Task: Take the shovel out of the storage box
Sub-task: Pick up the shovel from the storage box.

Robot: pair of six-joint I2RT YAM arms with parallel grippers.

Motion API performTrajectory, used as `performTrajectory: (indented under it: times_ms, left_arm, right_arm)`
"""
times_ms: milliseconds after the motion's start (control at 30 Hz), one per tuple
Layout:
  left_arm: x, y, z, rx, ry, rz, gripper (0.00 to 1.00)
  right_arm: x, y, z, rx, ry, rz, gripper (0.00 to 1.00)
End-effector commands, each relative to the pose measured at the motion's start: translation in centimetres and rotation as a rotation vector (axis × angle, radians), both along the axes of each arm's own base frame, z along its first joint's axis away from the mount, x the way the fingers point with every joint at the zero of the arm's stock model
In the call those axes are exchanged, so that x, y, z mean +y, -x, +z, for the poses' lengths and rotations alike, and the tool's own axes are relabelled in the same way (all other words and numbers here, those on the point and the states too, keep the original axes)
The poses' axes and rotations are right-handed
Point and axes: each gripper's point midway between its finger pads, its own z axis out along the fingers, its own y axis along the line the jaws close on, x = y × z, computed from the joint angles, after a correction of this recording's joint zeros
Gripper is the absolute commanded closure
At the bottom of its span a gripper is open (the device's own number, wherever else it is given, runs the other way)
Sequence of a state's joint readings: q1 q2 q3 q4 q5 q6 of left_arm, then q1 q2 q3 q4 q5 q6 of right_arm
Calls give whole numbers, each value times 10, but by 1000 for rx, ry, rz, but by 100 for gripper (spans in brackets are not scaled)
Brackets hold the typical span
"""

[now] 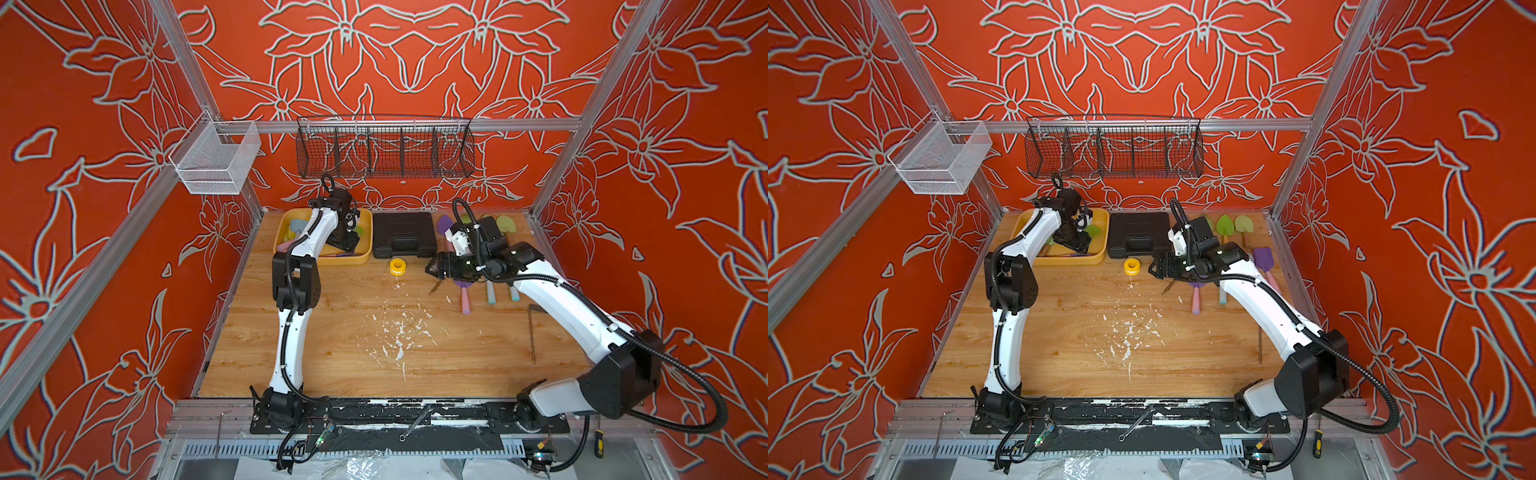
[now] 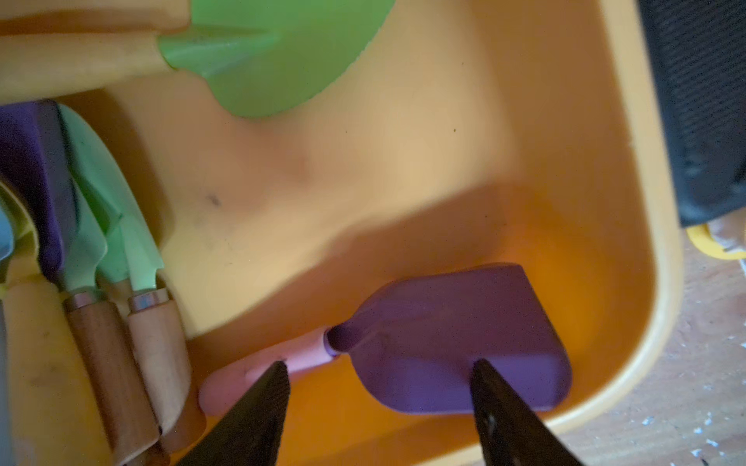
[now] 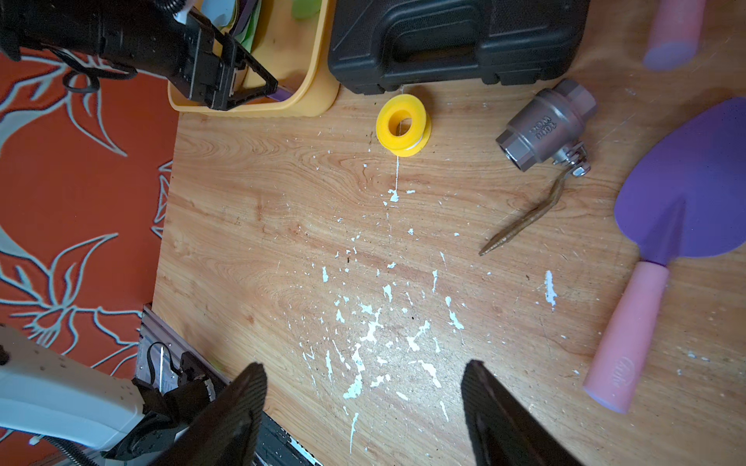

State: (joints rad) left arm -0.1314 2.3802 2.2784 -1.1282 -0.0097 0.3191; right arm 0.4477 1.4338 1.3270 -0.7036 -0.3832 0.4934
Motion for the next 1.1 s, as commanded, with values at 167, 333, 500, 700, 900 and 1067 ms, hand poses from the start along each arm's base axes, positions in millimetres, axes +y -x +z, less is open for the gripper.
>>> performTrajectory:
  times_ms: [167, 333, 500, 700, 900, 1067]
  left_arm:
    - [13, -1, -20, 35, -25, -12, 31]
    - [22, -6, -28, 30, -66, -7, 32]
    - [41, -13, -36, 27, -120, 49, 32]
    - [56, -23, -33, -9, -107, 129, 40]
    - [69, -31, -26, -42, -88, 205, 56]
    - [42, -33, -21, -54, 52, 118, 55]
  right_arm:
    - [3, 0, -1, 35, -3, -11, 22]
    - [3, 0, -3, 47, -5, -19, 23]
    - [2, 1, -5, 53, -1, -25, 23]
    - [2, 0, -3, 49, -3, -34, 23]
    - [0, 0, -3, 44, -6, -47, 23]
    - [0, 0, -5, 47, -13, -54, 23]
